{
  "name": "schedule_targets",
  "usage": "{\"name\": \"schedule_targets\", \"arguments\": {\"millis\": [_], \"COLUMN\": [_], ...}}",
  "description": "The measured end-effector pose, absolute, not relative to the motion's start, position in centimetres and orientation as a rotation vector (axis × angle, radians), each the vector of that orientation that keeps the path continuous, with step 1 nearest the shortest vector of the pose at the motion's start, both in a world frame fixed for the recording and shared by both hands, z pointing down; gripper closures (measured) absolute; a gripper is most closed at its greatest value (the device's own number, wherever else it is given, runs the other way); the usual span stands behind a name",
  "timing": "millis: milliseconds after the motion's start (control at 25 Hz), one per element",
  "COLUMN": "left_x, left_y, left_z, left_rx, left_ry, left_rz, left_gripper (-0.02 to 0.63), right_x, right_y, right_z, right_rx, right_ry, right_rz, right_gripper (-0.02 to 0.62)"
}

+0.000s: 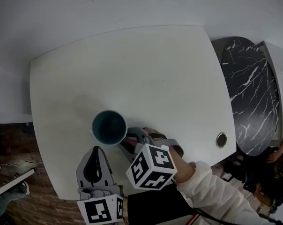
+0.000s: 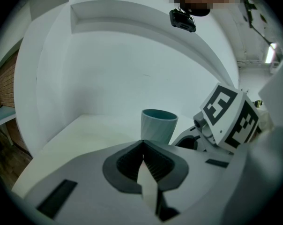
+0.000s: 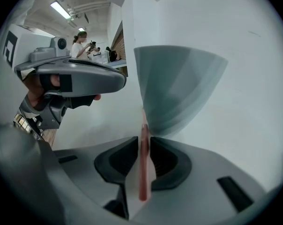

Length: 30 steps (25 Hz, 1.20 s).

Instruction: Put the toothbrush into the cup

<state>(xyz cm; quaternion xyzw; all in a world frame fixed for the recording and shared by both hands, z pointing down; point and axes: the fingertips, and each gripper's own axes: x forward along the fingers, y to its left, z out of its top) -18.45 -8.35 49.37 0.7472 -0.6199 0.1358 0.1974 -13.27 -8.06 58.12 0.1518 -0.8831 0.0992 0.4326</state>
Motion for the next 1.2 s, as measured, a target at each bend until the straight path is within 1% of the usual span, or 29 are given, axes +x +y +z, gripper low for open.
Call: {"name": "schedule_targets", "arguments": {"millis": [320,400,1200], "left_x": [-18.8,-18.9,-18.4], "left_y": [-8.4,-8.3,-6.9], "left_z": [49.2,49.2,48.5], "left_rx": [2.081,2.077,2.08], "left_ry": [-1.751,-1.753,-1.768], "left_rz": [0.374,0.37,0.374], "left_gripper": [0.595,0.595,0.597], "right_x": [-13.7,-13.7,-12.2], "right_y": [-8.2,-8.2,-6.1], "right_z": [58.1,58.1,56.9], "right_rx": [0.38,0.387,0.417], "right_ry": [-2.192,-2.192,-2.219], "right_rz": [0.259,0.262,0.299], "right_gripper": [0.509,0.545,0.545]}}
